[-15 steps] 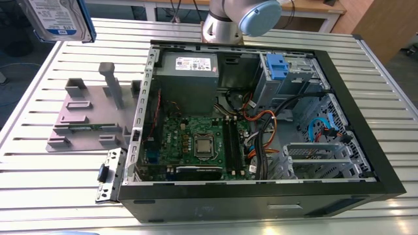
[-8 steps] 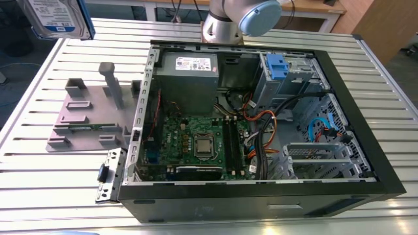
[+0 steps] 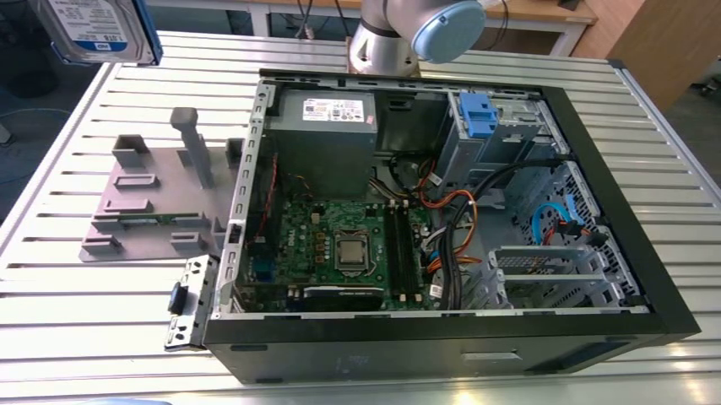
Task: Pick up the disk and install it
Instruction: 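Pick up the disk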
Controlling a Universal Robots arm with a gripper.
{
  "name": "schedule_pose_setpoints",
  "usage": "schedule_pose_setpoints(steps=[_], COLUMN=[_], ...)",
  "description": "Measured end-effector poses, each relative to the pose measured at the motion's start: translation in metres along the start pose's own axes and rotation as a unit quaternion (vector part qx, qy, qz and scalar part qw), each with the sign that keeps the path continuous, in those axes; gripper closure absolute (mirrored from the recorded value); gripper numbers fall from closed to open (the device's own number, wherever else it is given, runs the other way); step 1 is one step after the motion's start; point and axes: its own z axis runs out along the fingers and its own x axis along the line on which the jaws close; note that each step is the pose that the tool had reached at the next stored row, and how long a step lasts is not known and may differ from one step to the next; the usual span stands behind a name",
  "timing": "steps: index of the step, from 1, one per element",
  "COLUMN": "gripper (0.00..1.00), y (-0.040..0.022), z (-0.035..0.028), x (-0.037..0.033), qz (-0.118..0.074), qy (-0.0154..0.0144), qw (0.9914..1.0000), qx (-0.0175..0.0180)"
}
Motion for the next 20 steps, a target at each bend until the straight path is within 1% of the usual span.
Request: schedule_pose_setpoints(steps=[1,3,18,20], gripper=[0.63,0.63,0.63,0.63], y=[0.0000,0.0002,0.0003,0.0006], z=[-0.0002,-0.0037,-0.0071,-0.0135], x=[0.0000,-0.0001,-0.0002,-0.0004], qz=[0.000,0.000,0.000,0.000], qy=[0.0000,0.0010,0.0017,0.0047], qw=[1.00000,1.00000,1.00000,0.99999], qx=[0.0000,0.0000,0.0000,-0.0002])
